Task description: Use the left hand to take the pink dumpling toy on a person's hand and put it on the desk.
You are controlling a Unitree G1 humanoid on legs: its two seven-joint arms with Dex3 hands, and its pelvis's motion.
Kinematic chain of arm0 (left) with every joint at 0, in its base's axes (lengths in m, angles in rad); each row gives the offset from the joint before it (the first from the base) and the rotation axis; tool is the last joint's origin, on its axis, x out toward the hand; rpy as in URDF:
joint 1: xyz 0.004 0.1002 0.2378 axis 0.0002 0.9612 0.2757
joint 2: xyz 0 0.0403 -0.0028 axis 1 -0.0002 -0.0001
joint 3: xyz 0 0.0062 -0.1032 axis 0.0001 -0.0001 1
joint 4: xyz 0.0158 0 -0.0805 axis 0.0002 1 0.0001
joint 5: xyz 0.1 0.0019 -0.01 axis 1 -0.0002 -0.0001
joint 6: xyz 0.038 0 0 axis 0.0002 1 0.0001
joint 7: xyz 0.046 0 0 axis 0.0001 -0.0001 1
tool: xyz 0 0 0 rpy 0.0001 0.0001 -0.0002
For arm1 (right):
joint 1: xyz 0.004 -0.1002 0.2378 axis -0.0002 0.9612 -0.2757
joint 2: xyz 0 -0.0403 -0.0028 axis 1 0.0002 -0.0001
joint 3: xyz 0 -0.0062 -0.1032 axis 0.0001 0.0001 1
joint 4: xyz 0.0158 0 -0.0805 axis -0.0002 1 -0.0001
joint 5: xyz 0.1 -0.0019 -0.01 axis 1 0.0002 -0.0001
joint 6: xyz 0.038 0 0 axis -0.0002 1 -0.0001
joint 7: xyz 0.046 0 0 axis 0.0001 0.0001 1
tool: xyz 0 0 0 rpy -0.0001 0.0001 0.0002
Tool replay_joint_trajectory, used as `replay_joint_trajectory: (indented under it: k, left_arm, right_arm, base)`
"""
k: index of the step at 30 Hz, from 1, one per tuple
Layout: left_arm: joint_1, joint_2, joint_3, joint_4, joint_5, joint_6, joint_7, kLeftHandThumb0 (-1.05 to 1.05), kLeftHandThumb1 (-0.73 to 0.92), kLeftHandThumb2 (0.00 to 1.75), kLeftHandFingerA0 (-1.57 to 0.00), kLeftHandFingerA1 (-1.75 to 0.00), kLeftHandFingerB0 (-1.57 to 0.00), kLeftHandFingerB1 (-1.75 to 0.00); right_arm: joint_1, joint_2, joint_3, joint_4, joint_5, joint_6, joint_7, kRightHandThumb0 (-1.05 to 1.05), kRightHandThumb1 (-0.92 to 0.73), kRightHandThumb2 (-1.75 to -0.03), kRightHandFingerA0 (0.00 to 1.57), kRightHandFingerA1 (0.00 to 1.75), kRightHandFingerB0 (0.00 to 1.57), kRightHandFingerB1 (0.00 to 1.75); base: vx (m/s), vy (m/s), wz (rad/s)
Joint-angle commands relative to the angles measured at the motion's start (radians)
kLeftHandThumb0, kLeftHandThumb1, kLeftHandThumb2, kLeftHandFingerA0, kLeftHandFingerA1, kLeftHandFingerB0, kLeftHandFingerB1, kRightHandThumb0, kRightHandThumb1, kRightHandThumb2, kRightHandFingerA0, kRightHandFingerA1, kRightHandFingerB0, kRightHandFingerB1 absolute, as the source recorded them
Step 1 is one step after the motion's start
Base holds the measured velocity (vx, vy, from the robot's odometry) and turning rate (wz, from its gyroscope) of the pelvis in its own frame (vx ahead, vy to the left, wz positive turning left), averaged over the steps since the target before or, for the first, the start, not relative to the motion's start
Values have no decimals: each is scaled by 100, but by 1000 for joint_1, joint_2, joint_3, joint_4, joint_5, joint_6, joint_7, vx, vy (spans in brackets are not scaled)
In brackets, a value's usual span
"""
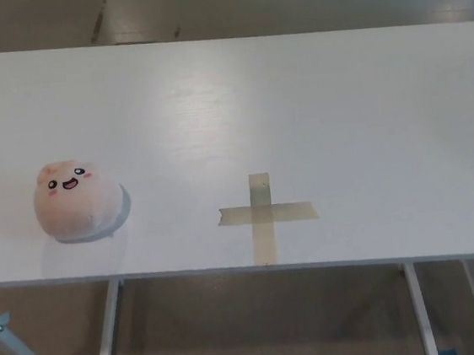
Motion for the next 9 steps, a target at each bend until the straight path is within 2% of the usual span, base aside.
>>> replay_joint_trajectory:
  k: [1, 9]
  left_arm:
    - [11, -3, -1, 19, 2, -25, 52, -69, 80, 95, -28, -42, -19, -39]
    - [17, -12, -4, 23, 0, -24, 44, -67, 80, 95, -27, -42, -15, -38]
  right_arm:
    - [27, -1, 2, 1, -5, -23, -3, -24, -68, -60, 58, 44, 49, 41]
    - [41, -3, -8, 2, 5, -27, -1, -24, -68, -60, 57, 44, 48, 41]
  base:
    - [0, 0, 0]
    - [0, 0, 0]
